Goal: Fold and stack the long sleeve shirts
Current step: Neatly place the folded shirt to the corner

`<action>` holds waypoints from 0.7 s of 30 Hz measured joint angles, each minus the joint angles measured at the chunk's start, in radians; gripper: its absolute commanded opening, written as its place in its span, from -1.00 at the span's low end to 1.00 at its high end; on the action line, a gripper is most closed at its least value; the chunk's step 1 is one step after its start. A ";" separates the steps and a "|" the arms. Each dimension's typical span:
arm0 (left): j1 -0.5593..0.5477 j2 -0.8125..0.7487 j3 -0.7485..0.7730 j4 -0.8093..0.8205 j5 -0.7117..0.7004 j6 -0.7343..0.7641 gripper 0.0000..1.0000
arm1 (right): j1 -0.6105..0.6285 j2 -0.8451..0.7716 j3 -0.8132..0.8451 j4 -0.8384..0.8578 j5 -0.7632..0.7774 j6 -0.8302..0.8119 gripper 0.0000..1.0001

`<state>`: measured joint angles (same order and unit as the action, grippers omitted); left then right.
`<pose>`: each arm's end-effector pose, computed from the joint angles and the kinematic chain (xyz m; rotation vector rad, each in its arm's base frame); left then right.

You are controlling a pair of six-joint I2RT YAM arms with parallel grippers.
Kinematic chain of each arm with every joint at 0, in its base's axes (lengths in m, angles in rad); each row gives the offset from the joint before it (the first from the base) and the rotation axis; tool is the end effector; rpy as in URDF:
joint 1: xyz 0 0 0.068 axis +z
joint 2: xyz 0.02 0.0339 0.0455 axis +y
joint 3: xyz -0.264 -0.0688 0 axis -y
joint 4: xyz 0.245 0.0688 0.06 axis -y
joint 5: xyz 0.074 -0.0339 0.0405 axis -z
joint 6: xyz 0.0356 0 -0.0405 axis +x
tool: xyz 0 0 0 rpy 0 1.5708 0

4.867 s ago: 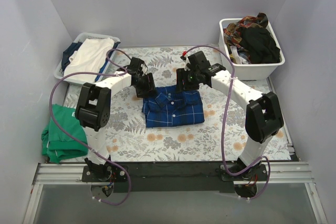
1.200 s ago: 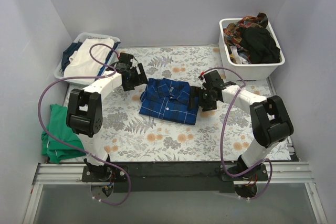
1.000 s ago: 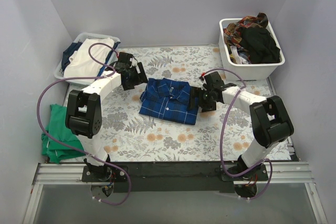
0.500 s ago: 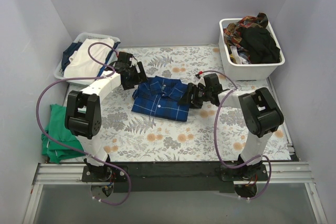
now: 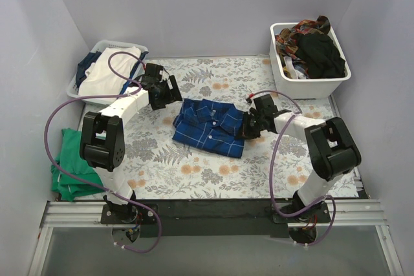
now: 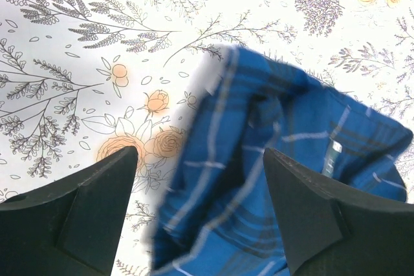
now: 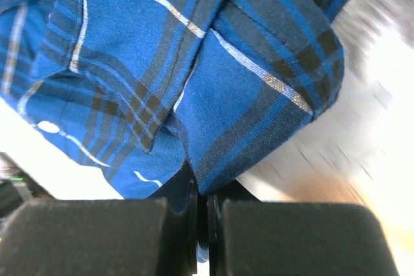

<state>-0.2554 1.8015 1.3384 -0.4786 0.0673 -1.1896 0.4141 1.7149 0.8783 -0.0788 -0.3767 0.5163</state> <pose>0.3775 -0.1010 0.2262 -1.1636 2.3715 -0.6350 0.2986 0.1455 0.1482 -0.0354 2.6008 0.8380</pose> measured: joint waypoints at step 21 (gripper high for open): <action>0.001 0.000 0.045 0.000 0.021 0.000 0.57 | -0.208 -0.183 0.070 -0.629 0.665 -0.283 -0.97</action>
<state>-0.2543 1.8019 1.3834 -0.4782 0.0879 -1.1896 0.2058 1.5322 0.9485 -0.7078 0.2878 0.2333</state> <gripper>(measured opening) 0.785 0.045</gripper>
